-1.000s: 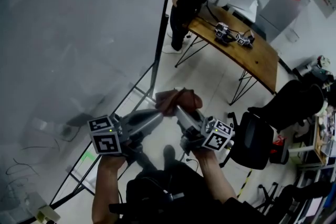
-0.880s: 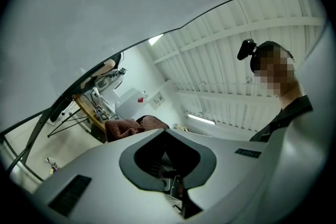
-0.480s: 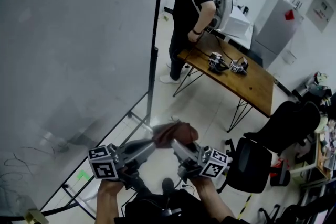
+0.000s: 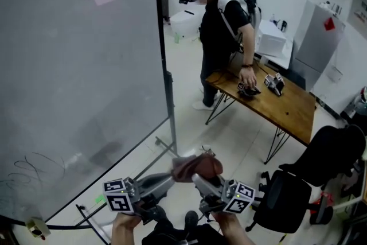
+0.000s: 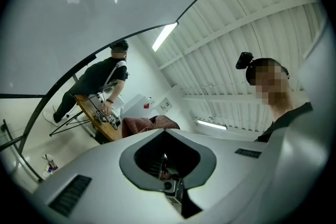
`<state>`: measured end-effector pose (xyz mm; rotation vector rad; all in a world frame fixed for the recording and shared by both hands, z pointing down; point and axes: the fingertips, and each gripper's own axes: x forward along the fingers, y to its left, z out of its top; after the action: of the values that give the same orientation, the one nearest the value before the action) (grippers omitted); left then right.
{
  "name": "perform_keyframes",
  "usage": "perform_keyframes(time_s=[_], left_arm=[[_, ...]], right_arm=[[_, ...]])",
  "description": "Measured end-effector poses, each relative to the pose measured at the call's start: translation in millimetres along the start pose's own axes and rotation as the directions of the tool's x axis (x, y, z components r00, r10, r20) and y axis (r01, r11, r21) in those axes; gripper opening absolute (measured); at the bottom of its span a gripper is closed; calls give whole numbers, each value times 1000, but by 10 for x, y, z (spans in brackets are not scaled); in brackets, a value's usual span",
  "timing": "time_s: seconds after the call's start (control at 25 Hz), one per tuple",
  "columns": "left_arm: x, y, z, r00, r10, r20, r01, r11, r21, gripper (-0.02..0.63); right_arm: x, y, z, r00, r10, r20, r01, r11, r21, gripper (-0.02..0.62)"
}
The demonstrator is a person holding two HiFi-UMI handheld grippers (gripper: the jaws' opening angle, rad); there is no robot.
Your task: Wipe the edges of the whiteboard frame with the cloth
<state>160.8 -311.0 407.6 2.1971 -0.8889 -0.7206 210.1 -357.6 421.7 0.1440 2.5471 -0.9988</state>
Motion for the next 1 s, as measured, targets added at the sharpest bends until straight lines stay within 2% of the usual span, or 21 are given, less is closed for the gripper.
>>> perform_keyframes(time_s=[0.24, 0.36, 0.72, 1.0], left_arm=[[22, -101, -228, 997, 82, -7, -82, 997, 11, -12], [71, -172, -258, 996, 91, 8, -91, 996, 10, -12], [89, -352, -59, 999, 28, 26, -29, 999, 35, -12], [-107, -417, 79, 999, -11, 42, 10, 999, 37, -12]], right_arm=[[-200, -7, -26, 999, 44, -8, -44, 998, 45, 117], [-240, 26, 35, 998, 66, -10, -66, 997, 50, 117], [-122, 256, 151, 995, 100, 10, -100, 995, -3, 117], [69, 391, 47, 996, 92, -11, -93, 995, -34, 117]])
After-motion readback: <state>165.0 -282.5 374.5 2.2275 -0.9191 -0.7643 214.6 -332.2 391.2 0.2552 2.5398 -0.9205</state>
